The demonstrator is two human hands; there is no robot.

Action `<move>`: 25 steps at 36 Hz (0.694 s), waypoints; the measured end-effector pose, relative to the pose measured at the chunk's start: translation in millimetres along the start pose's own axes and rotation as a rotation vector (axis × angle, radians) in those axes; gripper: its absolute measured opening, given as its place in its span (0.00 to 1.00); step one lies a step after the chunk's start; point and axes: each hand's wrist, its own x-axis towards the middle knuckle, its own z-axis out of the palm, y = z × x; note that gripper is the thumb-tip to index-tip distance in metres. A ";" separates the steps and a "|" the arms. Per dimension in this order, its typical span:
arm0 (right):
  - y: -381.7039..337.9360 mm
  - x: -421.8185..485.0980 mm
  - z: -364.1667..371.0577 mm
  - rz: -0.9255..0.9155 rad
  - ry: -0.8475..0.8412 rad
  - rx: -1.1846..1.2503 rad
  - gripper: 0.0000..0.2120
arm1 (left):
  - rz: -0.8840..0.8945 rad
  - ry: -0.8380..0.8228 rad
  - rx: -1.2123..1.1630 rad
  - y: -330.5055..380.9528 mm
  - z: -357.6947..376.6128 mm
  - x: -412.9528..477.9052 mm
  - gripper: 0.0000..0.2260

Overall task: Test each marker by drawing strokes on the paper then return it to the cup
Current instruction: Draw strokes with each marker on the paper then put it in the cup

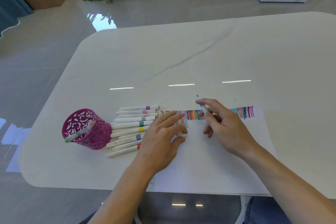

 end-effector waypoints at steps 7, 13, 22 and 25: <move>-2.2 0.3 -0.3 0.089 -0.063 0.267 0.21 | 0.026 -0.067 0.014 -4.9 2.6 -0.9 0.05; 3.1 0.8 5.9 0.038 -0.040 0.173 0.06 | 0.029 -0.110 -0.010 -6.2 2.1 0.4 0.06; 8.7 -1.4 17.7 0.090 -0.004 0.275 0.03 | 0.016 -0.127 -0.018 -7.4 4.5 -0.5 0.06; 13.7 -1.6 17.8 0.111 0.025 0.302 0.05 | 0.010 -0.131 -0.022 -7.9 5.0 -0.7 0.07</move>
